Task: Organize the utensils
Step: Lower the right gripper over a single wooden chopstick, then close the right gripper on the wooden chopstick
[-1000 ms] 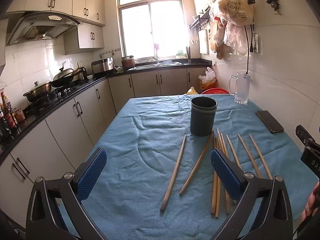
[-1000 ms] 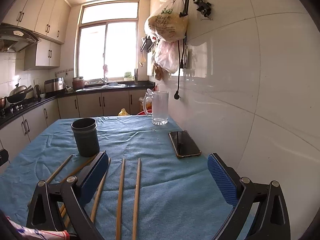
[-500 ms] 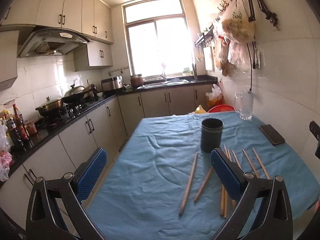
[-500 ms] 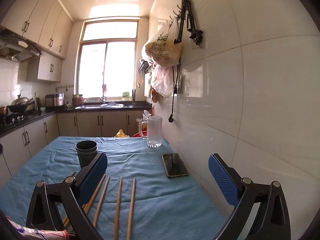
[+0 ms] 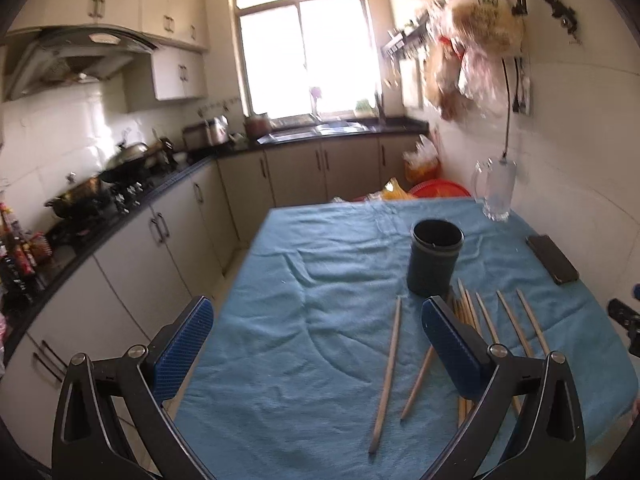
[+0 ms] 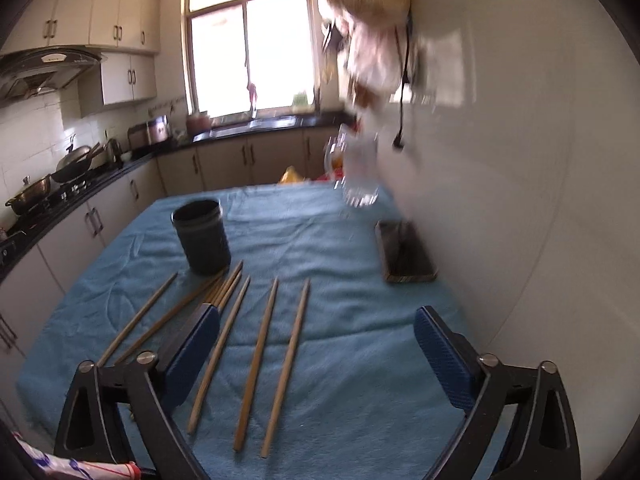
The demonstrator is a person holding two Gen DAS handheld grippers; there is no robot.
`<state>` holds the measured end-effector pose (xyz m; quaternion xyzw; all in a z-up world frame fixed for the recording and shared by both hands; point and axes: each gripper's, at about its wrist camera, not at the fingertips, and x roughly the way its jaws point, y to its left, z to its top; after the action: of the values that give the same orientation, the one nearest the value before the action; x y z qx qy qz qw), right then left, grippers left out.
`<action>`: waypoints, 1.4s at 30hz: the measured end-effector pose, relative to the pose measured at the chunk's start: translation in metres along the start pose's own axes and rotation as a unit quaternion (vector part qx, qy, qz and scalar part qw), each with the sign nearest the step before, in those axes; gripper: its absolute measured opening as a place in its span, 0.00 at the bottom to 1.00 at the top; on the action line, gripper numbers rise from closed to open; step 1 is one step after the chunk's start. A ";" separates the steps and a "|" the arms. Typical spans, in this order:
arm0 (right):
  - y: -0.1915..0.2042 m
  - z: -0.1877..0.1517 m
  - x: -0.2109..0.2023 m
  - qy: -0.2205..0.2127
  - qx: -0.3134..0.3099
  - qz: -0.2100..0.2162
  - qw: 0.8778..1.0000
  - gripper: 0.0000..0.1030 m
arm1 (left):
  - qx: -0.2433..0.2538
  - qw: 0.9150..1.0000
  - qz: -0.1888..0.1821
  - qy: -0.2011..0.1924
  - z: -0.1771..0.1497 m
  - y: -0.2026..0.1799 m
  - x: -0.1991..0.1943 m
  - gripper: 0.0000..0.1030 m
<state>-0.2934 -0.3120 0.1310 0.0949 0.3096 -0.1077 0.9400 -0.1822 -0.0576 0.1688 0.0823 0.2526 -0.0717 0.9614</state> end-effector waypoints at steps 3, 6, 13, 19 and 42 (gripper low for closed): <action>-0.003 0.006 0.030 0.048 0.002 0.017 0.999 0.81 | 0.008 0.999 -0.026 0.024 0.005 -0.008 0.021 1.00; -0.009 0.015 0.061 0.092 0.019 0.042 0.995 0.70 | 0.011 0.997 -0.052 0.048 0.012 -0.013 0.046 1.00; -0.014 0.033 0.131 0.165 0.034 0.058 0.984 0.59 | 0.005 0.981 -0.113 0.159 0.016 -0.029 0.141 0.67; -0.006 0.033 0.184 0.217 0.012 0.038 0.975 0.54 | 0.006 0.961 -0.140 0.239 -0.002 -0.047 0.214 0.46; 0.011 0.044 0.227 0.227 -0.028 -0.001 0.973 0.07 | 0.044 0.951 -0.163 0.258 -0.018 -0.078 0.261 0.05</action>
<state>-0.0872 -0.3448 0.0304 0.0904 0.5180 -0.0760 0.8472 0.0208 -0.1559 0.0141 0.0979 0.4990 -0.2143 0.8340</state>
